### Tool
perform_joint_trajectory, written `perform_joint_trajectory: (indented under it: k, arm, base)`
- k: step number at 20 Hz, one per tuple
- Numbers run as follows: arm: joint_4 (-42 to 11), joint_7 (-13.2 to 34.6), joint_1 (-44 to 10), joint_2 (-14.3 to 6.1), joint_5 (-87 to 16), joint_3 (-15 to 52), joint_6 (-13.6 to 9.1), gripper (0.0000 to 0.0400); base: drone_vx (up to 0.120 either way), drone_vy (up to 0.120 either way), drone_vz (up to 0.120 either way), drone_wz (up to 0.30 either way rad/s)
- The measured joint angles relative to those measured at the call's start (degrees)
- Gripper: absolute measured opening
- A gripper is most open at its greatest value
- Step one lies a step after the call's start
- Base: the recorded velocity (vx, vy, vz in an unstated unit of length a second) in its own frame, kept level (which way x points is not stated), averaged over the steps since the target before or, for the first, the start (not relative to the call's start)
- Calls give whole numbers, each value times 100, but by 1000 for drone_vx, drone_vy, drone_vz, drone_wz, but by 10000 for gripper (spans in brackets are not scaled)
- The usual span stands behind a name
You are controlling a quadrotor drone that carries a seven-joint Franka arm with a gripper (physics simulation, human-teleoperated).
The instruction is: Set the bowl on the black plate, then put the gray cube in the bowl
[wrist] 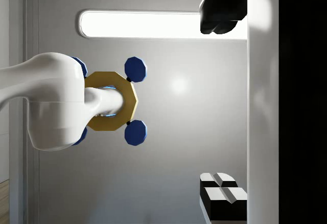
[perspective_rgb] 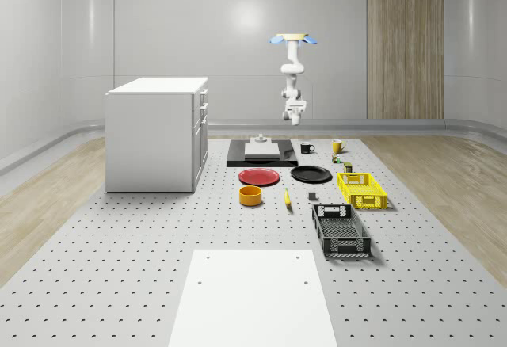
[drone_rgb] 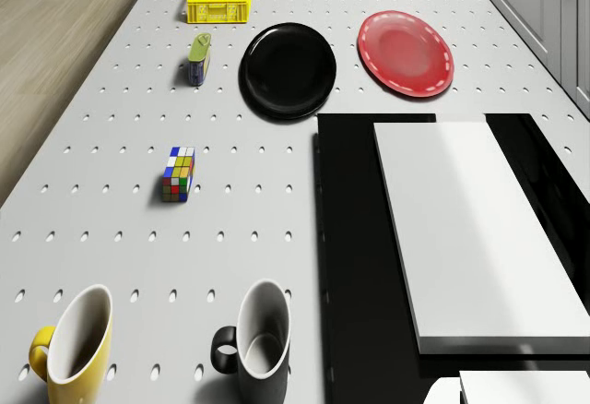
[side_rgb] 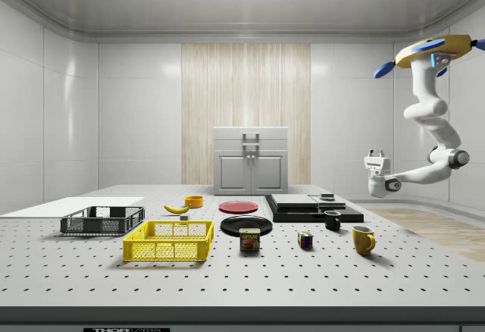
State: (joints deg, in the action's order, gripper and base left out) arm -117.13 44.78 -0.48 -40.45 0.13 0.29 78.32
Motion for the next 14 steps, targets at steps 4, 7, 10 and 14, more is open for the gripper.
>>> perform_joint_trajectory:
  k: [4,7,10,14]
  arm:
    - [-10,0,-3,-11,-4,4,16,400]
    - [-19,0,-5,-20,-9,9,29,400]
    - [-27,1,-8,-29,-18,17,42,400]
    - [-39,3,-15,-41,-42,34,59,400]
  base:
    - [120,-120,0,0]
    - [120,-120,0,0]
    - [120,-120,0,0]
    - [120,-120,0,0]
